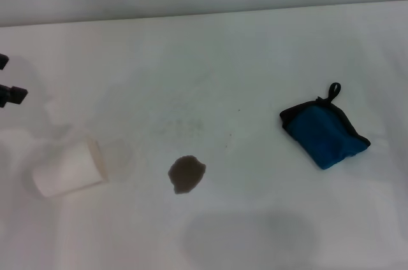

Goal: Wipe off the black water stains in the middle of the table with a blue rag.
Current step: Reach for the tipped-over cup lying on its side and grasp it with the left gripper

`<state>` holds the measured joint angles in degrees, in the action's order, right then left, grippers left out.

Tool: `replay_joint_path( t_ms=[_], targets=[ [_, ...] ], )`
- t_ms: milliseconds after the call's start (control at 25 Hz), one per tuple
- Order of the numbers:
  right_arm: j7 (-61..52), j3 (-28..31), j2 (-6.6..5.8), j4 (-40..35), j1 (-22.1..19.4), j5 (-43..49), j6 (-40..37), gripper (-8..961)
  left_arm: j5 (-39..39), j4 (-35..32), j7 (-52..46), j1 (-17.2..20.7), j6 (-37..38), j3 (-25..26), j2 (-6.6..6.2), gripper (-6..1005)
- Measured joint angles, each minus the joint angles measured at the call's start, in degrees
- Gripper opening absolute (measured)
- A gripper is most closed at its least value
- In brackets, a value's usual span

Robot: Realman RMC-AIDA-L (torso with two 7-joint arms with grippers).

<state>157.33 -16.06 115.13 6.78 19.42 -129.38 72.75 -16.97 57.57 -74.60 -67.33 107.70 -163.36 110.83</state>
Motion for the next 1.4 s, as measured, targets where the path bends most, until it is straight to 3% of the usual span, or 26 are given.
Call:
replay_joint_path(
  t_ms=[200, 400, 480, 680, 1200, 1400],
  targets=[
    [-1.65, 0.0, 0.0, 0.11, -0.16, 0.02, 0.57, 484, -3.16, -0.34, 5.06, -2.11, -2.25, -0.03, 2.34, 875],
    [-1.74, -0.02, 0.0, 0.53, -0.23, 0.01, 0.61, 484, -6.61, -0.66, 5.85, -3.64, -6.37, -0.03, 6.75, 875],
    [-1.75, -0.03, 0.0, 0.72, -0.27, 0.01, 0.75, 484, -7.12, -1.25, 4.95, -3.56, -7.61, -0.01, 7.76, 876],
    [-1.77, 0.89, 0.0, 1.25, -0.27, 0.01, 1.04, 484, -8.06, -5.92, 0.77, -2.19, -9.02, 0.05, 7.69, 876],
    [-1.77, 2.49, 0.0, 1.28, 0.49, -0.07, 0.64, 484, -12.66, -7.76, 0.3, -0.4, -9.47, 0.07, 7.8, 874],
    [-1.77, 2.75, 0.0, 1.34, 0.68, 0.0, 0.55, 484, -14.59, -10.29, 0.19, -0.54, -12.96, 0.07, 7.74, 874]
  ],
)
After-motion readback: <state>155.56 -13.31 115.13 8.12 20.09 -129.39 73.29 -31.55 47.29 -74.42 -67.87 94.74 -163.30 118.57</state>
